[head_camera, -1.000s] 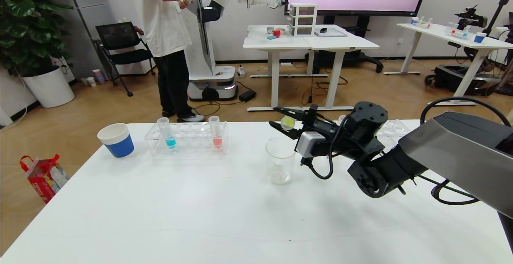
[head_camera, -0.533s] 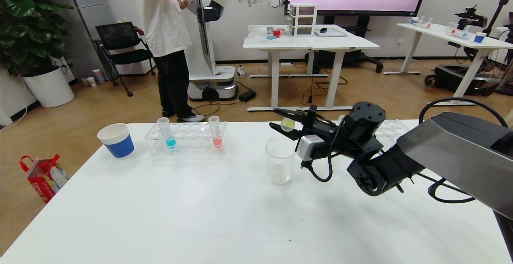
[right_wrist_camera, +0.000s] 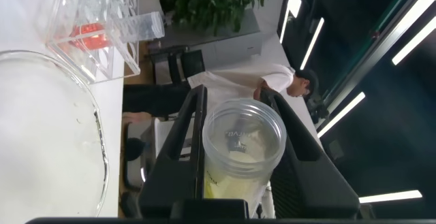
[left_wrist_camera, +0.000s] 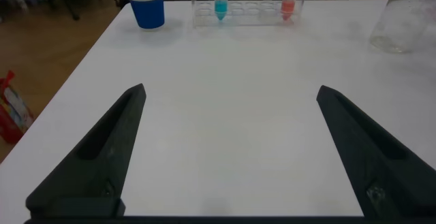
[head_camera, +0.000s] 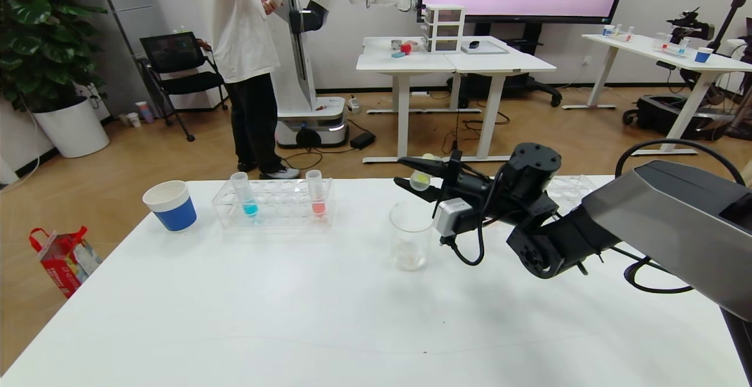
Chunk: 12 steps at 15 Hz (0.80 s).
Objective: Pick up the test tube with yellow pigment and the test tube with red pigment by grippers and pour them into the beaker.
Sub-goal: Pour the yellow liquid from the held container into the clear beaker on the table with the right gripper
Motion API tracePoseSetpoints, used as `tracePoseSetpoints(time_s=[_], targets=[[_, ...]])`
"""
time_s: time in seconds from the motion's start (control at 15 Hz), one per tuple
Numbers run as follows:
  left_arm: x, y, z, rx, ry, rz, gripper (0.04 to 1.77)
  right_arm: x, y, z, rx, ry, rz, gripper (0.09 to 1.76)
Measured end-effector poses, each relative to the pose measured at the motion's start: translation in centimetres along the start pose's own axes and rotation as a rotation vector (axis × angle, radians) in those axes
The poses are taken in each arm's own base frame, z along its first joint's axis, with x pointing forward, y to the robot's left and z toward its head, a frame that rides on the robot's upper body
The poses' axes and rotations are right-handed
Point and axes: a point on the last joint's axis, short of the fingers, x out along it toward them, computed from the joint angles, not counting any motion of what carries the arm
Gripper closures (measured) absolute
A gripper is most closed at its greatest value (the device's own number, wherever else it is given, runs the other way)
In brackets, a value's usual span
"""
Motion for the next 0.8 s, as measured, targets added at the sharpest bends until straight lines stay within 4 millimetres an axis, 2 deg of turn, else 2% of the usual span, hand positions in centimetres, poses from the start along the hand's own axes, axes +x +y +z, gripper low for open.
tracePoseSetpoints(time_s=[0.8], targets=[[0.0, 0.0, 0.0, 0.0, 0.0, 0.0, 0.06, 0.35, -0.04, -0.73, -0.113, 0.01, 0.025, 1.32]])
